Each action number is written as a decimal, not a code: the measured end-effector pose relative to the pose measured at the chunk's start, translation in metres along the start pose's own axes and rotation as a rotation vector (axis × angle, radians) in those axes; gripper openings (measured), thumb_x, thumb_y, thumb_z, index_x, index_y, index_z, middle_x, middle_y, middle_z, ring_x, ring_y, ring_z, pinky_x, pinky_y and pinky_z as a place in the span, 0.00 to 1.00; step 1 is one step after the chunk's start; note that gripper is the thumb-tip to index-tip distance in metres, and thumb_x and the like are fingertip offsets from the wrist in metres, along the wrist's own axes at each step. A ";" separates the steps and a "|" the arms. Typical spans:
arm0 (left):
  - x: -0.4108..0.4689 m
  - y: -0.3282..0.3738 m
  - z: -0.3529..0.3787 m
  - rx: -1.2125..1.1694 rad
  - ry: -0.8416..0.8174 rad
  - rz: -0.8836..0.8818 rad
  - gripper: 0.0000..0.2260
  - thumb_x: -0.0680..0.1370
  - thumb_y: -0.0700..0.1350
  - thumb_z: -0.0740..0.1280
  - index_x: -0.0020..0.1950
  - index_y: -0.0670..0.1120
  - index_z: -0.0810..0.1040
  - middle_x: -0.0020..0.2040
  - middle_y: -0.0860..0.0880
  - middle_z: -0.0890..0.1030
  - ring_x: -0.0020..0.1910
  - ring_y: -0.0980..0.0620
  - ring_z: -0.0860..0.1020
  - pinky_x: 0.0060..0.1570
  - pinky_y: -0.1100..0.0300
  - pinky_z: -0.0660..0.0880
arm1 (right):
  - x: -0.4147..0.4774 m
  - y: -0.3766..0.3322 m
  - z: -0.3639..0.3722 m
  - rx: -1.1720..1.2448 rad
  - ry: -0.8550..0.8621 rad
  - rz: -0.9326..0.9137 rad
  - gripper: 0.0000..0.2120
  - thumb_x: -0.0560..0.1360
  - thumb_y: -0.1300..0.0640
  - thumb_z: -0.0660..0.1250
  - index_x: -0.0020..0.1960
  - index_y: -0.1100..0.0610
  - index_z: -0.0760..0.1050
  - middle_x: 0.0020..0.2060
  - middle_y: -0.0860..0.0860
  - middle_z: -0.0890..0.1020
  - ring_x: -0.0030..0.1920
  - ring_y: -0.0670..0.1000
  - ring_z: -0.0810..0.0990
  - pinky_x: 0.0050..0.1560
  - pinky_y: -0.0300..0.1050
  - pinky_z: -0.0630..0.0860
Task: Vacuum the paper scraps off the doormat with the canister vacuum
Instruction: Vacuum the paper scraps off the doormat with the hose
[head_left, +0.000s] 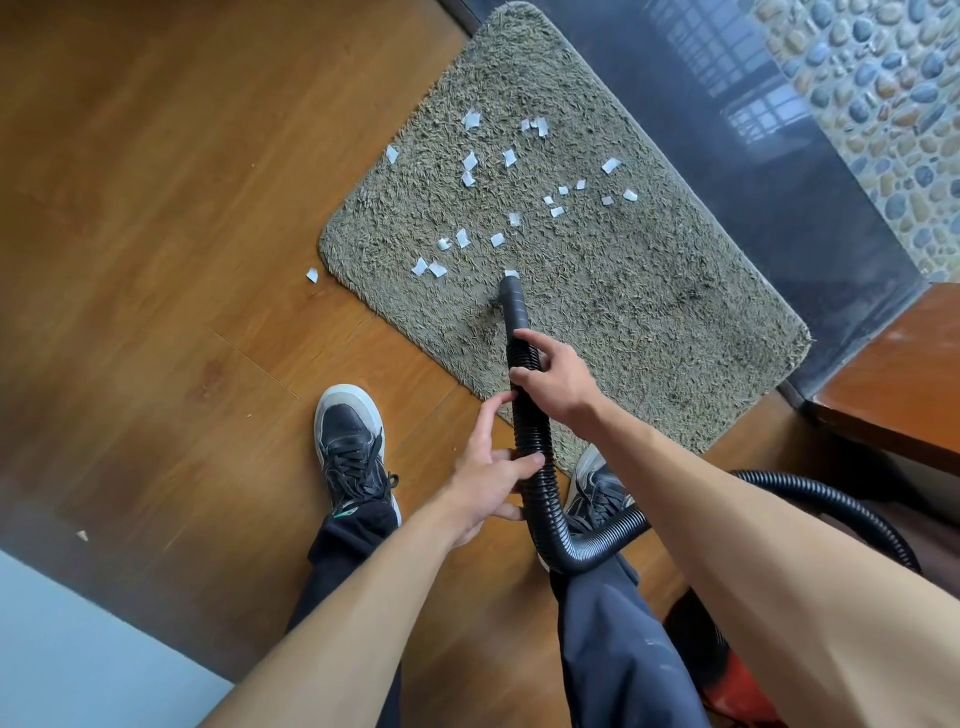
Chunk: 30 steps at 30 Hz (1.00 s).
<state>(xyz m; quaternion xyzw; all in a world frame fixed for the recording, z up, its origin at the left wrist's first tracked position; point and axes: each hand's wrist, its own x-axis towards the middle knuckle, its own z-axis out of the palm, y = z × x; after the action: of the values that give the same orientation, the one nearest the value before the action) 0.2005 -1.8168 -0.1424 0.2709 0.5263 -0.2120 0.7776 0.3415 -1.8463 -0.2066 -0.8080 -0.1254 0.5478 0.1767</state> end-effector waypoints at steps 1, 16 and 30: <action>0.001 0.001 0.000 0.003 -0.004 0.001 0.32 0.79 0.37 0.68 0.70 0.70 0.61 0.53 0.40 0.84 0.51 0.44 0.84 0.47 0.39 0.82 | 0.001 -0.001 -0.002 0.000 -0.001 0.006 0.28 0.73 0.58 0.68 0.72 0.48 0.71 0.46 0.52 0.79 0.47 0.54 0.82 0.56 0.54 0.80; -0.006 -0.003 -0.017 -0.080 0.071 0.024 0.31 0.79 0.38 0.69 0.66 0.72 0.63 0.56 0.38 0.81 0.51 0.43 0.83 0.47 0.35 0.80 | 0.006 -0.027 0.016 -0.073 -0.123 -0.064 0.28 0.74 0.59 0.68 0.73 0.48 0.69 0.53 0.55 0.82 0.50 0.55 0.83 0.54 0.54 0.81; -0.012 0.004 -0.058 -0.132 0.083 0.049 0.30 0.79 0.38 0.69 0.68 0.69 0.63 0.52 0.39 0.84 0.52 0.40 0.83 0.46 0.35 0.80 | 0.016 -0.062 0.046 -0.176 -0.137 -0.128 0.28 0.72 0.58 0.68 0.72 0.47 0.70 0.54 0.55 0.83 0.50 0.54 0.83 0.55 0.53 0.81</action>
<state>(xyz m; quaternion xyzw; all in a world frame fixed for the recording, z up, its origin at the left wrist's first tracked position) 0.1578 -1.7760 -0.1473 0.2404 0.5641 -0.1460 0.7763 0.3036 -1.7769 -0.2095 -0.7716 -0.2360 0.5761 0.1305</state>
